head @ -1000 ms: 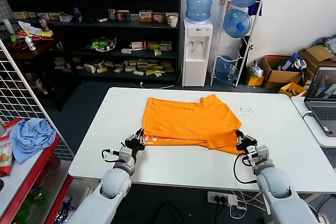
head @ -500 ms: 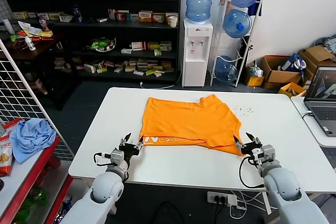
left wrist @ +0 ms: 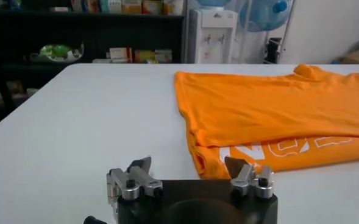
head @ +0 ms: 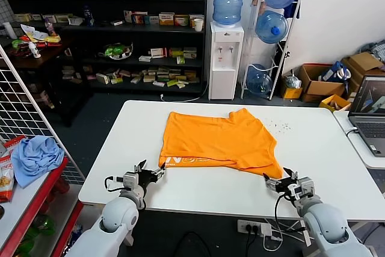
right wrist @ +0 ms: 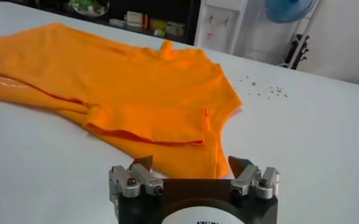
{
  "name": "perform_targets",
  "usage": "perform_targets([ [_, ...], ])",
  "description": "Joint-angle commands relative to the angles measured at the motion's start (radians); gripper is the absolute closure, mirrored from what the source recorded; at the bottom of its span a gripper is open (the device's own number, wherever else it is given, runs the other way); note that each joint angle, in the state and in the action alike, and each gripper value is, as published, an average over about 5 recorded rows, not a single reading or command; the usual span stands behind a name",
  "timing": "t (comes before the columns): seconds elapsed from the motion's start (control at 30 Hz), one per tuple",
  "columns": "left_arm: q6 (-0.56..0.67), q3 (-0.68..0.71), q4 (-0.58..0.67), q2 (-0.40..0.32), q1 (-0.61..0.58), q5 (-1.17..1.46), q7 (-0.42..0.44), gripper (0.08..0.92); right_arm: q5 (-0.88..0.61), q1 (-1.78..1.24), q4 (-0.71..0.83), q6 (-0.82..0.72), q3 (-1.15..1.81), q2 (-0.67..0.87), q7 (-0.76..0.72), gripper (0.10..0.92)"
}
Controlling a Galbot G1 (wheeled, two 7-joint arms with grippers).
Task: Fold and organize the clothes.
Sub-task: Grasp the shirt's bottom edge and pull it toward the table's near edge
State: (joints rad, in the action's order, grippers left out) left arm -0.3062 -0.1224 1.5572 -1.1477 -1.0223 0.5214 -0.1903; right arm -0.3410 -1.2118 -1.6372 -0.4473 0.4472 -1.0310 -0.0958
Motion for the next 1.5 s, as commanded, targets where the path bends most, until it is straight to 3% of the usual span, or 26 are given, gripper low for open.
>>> perform_targets([
  [0.03,-0.022,-0.004,-0.03,0.004,0.007,0.034,0.005,0.268,0.001,-0.005,0.02,-0.014,-0.001,0.0,-0.002,0.38],
  [0.57,-0.021,0.002,-0.02,0.002,0.002,0.047,0.05,0.735,-0.006,-0.023,-0.007,-0.03,0.004,0.029,0.016,0.845],
  [0.77,-0.035,0.003,0.049,0.035,-0.036,0.072,0.047,0.895,-0.037,-0.076,-0.096,-0.064,0.021,0.089,0.034,0.899],
  [1.27,-0.064,-0.02,0.307,0.173,-0.264,0.115,0.006,0.911,-0.077,-0.303,-0.277,-0.136,0.074,0.152,0.088,0.899],
  [1.5,-0.073,-0.041,0.374,0.199,-0.355,0.094,0.0,0.911,-0.068,-0.339,-0.298,-0.159,0.077,0.143,0.108,0.899],
])
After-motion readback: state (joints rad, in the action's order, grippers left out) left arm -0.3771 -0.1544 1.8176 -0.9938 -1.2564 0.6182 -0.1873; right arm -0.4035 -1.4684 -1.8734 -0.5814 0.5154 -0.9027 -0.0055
